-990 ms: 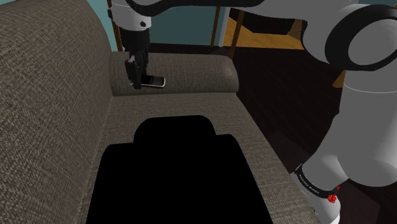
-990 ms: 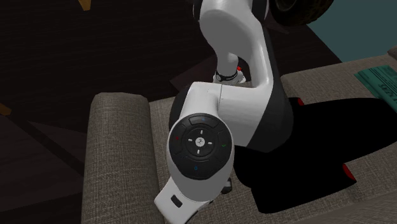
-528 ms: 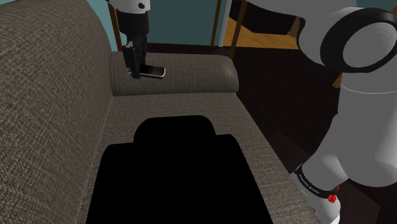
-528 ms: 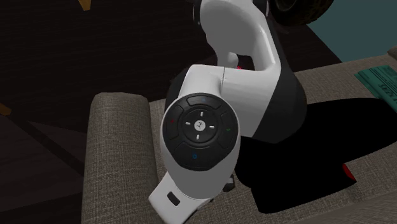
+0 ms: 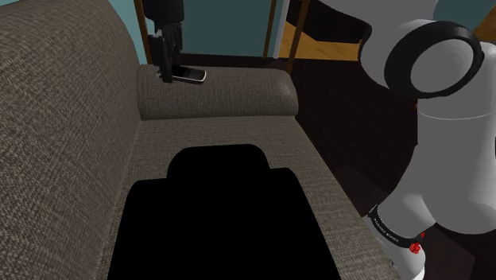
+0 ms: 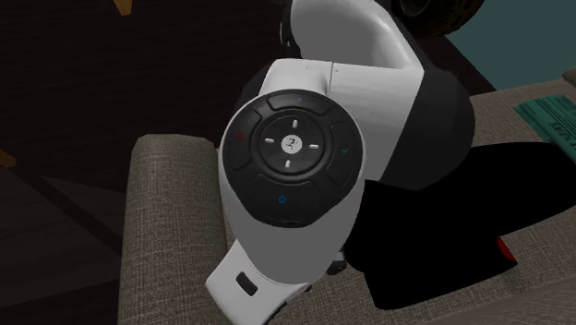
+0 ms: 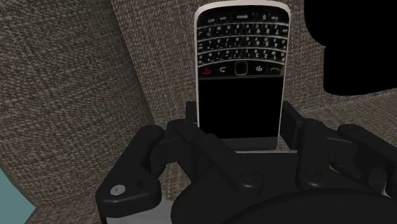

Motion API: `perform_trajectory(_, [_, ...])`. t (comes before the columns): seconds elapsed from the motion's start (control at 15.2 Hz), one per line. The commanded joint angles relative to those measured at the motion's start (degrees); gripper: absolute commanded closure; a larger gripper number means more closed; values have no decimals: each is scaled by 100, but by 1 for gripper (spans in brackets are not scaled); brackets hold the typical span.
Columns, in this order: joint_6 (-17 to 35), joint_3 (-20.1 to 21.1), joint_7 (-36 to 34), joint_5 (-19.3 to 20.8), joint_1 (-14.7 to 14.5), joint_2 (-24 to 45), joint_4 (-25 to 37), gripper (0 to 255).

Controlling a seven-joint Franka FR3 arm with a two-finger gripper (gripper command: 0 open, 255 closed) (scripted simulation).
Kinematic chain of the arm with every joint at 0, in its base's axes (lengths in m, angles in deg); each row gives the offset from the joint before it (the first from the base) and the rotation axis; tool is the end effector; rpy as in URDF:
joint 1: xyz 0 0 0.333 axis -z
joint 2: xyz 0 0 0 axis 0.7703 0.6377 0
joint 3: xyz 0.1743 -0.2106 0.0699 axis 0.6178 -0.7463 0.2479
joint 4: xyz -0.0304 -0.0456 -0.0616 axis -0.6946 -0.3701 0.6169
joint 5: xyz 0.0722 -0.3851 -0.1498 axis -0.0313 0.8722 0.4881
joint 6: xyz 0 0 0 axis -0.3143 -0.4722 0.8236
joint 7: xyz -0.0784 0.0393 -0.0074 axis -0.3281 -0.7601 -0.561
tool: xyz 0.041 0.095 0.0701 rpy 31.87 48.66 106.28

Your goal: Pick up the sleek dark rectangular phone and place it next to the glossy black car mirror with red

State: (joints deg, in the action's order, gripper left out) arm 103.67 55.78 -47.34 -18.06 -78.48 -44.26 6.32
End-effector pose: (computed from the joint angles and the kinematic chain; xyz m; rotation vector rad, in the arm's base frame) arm 0.5510 0.4284 0.5549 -2.7991 -1.3879 -0.0139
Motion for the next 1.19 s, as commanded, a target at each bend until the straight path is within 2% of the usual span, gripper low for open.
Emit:
perform_trajectory(0.0, [215,37,-7,-95,126,-436,-653,255])
perform_trajectory(0.2, [767,112,24,-370,412,-1520,-2267,255])
perform_trajectory(0.46, [1173,110,144,-710,602,-2675,-3781,255])
perform_trajectory(0.79, [1395,34,328,-1082,670,-3951,-5228,255])
perform_trajectory(1.12, [1389,-86,489,-1376,613,-5147,-6389,255])
